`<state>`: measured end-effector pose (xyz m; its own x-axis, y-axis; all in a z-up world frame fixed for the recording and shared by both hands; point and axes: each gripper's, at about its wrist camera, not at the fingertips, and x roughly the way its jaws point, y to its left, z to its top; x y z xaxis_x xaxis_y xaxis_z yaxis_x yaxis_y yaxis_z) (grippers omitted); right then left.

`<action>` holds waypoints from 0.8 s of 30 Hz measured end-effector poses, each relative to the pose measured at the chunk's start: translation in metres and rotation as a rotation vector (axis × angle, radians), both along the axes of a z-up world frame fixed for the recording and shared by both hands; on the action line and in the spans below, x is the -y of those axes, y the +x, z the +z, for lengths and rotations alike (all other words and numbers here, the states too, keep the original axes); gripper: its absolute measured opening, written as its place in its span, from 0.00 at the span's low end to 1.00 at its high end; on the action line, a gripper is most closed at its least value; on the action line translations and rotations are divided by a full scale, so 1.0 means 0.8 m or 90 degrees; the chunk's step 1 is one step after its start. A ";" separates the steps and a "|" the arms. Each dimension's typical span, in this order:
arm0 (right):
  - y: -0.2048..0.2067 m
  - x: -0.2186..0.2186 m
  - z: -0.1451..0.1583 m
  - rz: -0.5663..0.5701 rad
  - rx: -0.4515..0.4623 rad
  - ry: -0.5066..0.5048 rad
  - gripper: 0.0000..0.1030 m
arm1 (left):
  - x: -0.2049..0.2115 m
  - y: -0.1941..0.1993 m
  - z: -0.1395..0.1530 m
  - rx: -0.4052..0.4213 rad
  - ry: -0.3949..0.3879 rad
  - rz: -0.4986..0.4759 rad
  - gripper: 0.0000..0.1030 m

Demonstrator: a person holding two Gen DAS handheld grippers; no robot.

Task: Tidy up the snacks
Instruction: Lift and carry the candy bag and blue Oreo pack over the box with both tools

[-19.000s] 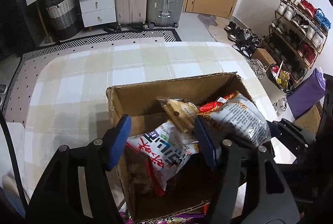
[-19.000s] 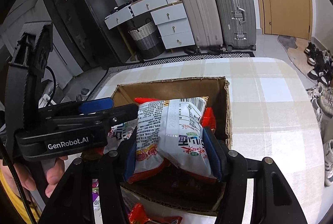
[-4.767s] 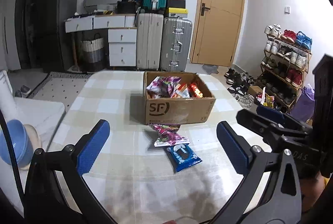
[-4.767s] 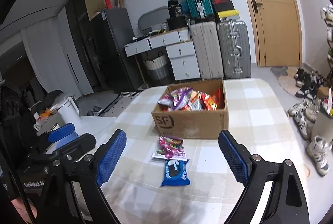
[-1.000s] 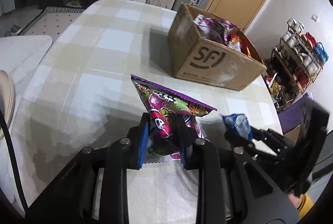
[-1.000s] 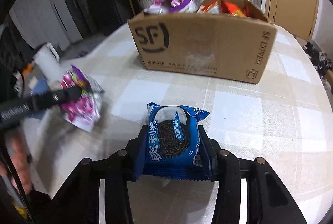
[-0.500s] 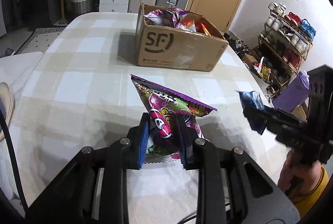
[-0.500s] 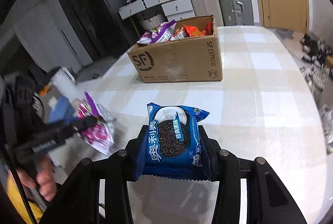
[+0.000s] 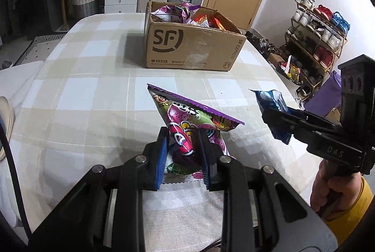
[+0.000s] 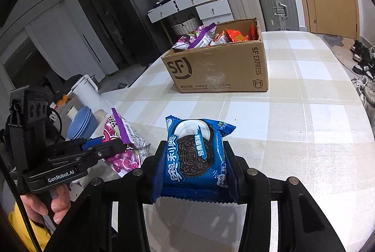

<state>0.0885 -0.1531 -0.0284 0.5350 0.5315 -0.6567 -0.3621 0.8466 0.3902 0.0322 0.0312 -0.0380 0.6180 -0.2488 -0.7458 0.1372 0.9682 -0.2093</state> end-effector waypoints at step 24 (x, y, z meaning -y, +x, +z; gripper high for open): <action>0.111 0.015 0.133 -0.038 0.076 0.045 0.44 | -0.011 0.184 0.153 0.043 -0.050 -0.006 0.21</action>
<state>0.1775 -0.1647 0.0777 0.6393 0.5395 -0.5480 -0.3599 0.8397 0.4067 0.1793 0.0398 0.0842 0.6636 -0.3114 -0.6802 0.1629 0.9476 -0.2750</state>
